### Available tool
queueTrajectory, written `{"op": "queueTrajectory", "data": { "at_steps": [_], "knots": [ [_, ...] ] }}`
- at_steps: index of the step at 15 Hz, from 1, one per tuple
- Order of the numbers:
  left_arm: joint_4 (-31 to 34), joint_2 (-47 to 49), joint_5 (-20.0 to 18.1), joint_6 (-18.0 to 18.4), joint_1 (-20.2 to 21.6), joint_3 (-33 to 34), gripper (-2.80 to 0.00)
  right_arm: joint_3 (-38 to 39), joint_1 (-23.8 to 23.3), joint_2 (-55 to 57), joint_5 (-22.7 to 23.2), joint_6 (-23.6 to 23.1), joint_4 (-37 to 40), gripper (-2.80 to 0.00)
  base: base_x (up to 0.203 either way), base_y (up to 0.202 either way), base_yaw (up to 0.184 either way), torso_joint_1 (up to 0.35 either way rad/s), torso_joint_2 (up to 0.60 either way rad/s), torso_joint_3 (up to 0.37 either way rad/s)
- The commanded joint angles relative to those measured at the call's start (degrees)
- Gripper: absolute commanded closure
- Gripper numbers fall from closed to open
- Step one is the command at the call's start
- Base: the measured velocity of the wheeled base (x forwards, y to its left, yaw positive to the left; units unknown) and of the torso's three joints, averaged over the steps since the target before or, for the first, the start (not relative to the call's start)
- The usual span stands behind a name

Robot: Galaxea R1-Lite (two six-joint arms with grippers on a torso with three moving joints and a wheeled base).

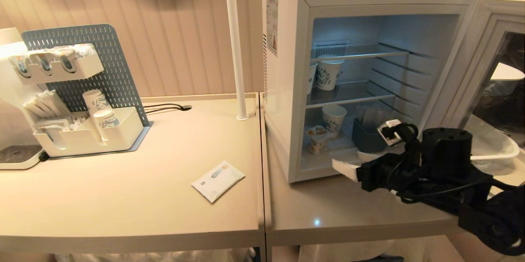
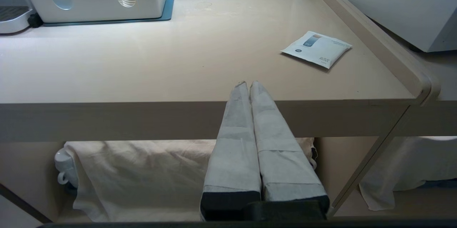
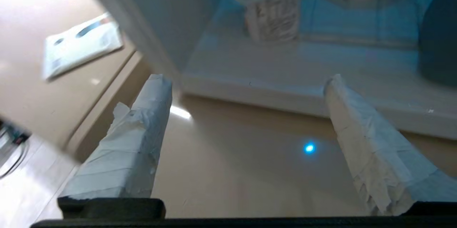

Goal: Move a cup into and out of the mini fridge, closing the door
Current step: Take the yoghurt out of the freezer

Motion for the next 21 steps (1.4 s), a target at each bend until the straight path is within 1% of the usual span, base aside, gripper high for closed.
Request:
{"op": "queueTrajectory", "data": {
  "at_steps": [1, 3, 5, 7, 10, 15, 18, 21],
  "knots": [
    [-0.02, 0.09, 0.05, -0.04, 0.0, 0.0, 0.0, -1.14, 1.3, 10.16, -4.79, 1.37, -9.06, -2.8, 0.0, 0.0, 0.0, 0.0, 0.0, 0.0],
    [-0.02, 0.09, 0.05, -0.04, 0.0, 0.0, 0.0, -4.98, 1.48, 14.68, -9.71, 2.35, -11.85, -2.8, 0.0, 0.0, 0.0, 0.0, 0.0, 0.0],
    [-0.02, 0.09, 0.05, -0.04, 0.0, 0.0, 0.0, -8.87, 1.47, 17.15, -11.52, 2.84, -11.87, -2.8, 0.0, 0.0, 0.0, 0.0, 0.0, 0.0],
    [-0.02, 0.09, 0.05, -0.04, 0.0, 0.0, 0.0, -12.78, 1.43, 18.33, -12.87, 3.46, -10.0, -2.8, 0.0, 0.0, 0.0, 0.0, 0.0, 0.0],
    [-0.02, 0.09, 0.05, -0.05, 0.0, 0.0, 0.0, -18.62, 0.88, 19.25, -13.35, 4.63, -4.54, -2.8, 0.0, 0.0, 0.0, 0.0, 0.0, 0.0],
    [-0.02, 0.09, 0.05, -0.13, 0.0, 0.0, 0.0, -23.89, 0.85, 20.13, -13.28, 4.59, 2.08, -2.8, 0.0, 0.0, 0.0, 0.0, 0.0, 0.0],
    [-0.02, 0.09, 0.05, -0.13, 0.0, 0.0, 0.0, -26.24, 0.85, 21.39, -13.28, 4.5, 2.88, -2.8, 0.0, 0.0, 0.0, 0.0, 0.0, 0.0],
    [-0.02, 0.09, 0.05, -0.13, 0.0, 0.0, 0.0, -27.01, 0.85, 21.99, -13.28, 4.5, 2.95, -2.8, 0.0, 0.0, 0.0, 0.0, 0.0, 0.0]
  ]
}}
